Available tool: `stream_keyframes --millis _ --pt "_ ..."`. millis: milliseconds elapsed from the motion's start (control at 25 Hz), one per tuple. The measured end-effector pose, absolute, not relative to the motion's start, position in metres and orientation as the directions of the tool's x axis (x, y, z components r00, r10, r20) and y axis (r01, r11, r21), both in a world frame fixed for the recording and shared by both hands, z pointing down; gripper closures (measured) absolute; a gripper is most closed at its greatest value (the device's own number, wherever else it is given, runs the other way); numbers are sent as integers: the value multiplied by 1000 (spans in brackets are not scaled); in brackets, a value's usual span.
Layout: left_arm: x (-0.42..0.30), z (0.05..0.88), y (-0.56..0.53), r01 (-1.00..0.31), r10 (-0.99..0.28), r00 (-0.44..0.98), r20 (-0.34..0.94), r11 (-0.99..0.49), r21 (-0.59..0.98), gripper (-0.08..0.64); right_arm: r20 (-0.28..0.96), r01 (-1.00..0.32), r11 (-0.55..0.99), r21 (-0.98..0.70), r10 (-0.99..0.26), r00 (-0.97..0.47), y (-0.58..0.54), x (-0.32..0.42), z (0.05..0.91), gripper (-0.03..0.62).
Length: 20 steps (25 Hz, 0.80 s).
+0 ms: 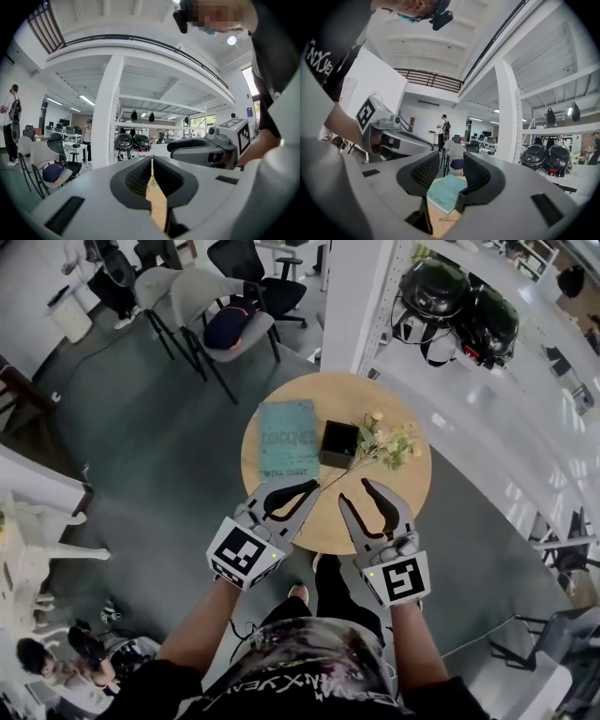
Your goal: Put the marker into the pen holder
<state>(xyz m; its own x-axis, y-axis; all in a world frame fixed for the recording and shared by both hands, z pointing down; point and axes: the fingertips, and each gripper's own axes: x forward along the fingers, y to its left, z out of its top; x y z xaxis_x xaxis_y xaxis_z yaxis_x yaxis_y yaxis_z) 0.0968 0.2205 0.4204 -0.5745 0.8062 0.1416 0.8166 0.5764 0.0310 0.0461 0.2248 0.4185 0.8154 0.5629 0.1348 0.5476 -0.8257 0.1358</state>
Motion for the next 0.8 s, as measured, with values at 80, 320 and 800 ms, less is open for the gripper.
stream_keyframes --millis 80,320,800 --pt "96 411 202 812 804 -582 121 581 49 529 125 550 -821 153 568 813 205 44 408 439" --pt "92 390 149 805 798 -593 109 589 68 529 93 566 -810 154 582 808 150 34 386 439" --pt "72 376 101 819 809 -572 137 571 45 529 91 566 -812 142 580 810 99 6 361 439"
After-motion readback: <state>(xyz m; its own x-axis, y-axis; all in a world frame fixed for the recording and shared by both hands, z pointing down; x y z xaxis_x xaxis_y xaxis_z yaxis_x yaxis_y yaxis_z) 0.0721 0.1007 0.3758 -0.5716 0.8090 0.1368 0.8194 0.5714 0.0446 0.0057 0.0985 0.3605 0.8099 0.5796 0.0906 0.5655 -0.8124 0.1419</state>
